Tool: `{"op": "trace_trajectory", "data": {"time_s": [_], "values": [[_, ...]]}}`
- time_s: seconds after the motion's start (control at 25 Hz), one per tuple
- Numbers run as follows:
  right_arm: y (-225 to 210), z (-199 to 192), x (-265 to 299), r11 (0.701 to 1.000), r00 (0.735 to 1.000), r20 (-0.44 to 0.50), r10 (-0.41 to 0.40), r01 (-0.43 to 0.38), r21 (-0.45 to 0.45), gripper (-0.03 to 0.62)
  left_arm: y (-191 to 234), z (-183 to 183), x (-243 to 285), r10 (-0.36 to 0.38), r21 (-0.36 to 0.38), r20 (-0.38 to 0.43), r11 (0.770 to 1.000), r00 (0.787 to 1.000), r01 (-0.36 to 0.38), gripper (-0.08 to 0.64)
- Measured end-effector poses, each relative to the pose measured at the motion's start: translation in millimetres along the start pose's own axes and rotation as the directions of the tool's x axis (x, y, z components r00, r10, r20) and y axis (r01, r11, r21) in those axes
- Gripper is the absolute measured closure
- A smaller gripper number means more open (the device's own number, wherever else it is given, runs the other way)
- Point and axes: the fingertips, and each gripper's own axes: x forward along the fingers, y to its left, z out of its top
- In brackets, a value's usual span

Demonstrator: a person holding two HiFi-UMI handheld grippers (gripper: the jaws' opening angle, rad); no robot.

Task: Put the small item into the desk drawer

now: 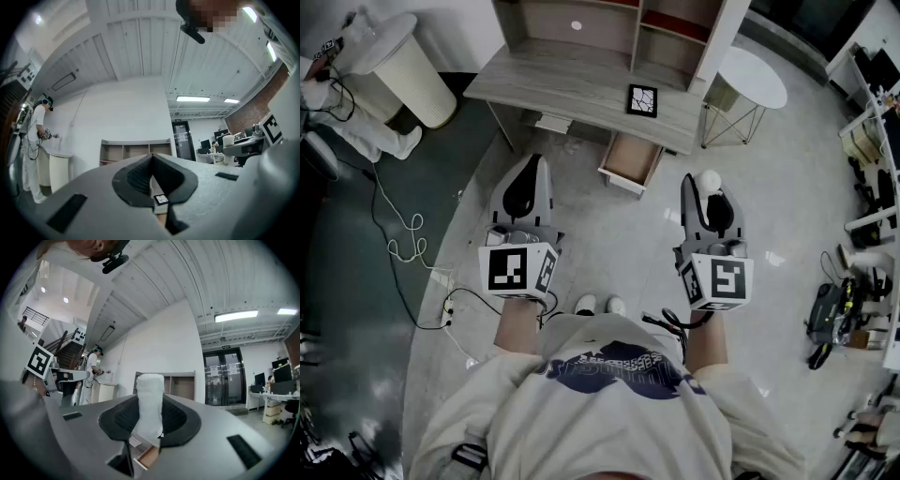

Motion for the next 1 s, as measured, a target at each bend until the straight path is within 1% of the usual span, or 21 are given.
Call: {"op": "trace_trajectory", "data": {"time_s": [0.52, 0.6, 0.68, 0.76, 0.84, 1.0], "values": [[-1.2, -2.7, -5.9, 1.0, 1.0, -0.012, -0.003, 0.002, -0.022, 0.479, -1.9, -2.6, -2.2, 0.003, 0.007, -0.009, 1.0, 1.0, -0.003, 0.552], [0.2, -5.5, -6.3, 1.0, 1.0, -0.023, 0.018, -0.018, 0.011, 0.479, -0.7, -4.1, -4.2, 0.007, 0.008, -0.017, 1.0, 1.0, -0.007, 0.552], [2.8, -10.4, -6.5, 0.994, 0.997, -0.035, 0.066, -0.063, 0.089, 0.474, 1.4, -5.9, -7.7, 0.01, 0.013, -0.032, 1.0, 0.999, -0.01, 0.552], [3.3, -15.5, -8.3, 0.982, 0.994, -0.033, 0.101, -0.094, 0.164, 0.468, 4.9, -8.8, -13.6, 0.018, 0.019, -0.051, 1.0, 0.999, -0.017, 0.552], [0.1, -19.9, -11.1, 0.977, 0.994, -0.032, 0.105, -0.098, 0.187, 0.468, 8.6, -13.4, -18.8, 0.028, 0.019, -0.068, 0.999, 0.997, -0.027, 0.552], [-4.6, -26.0, -14.5, 0.977, 0.994, -0.036, 0.1, -0.092, 0.194, 0.466, 16.6, -24.2, -23.4, 0.047, 0.027, -0.098, 0.999, 0.994, -0.045, 0.552]]}}
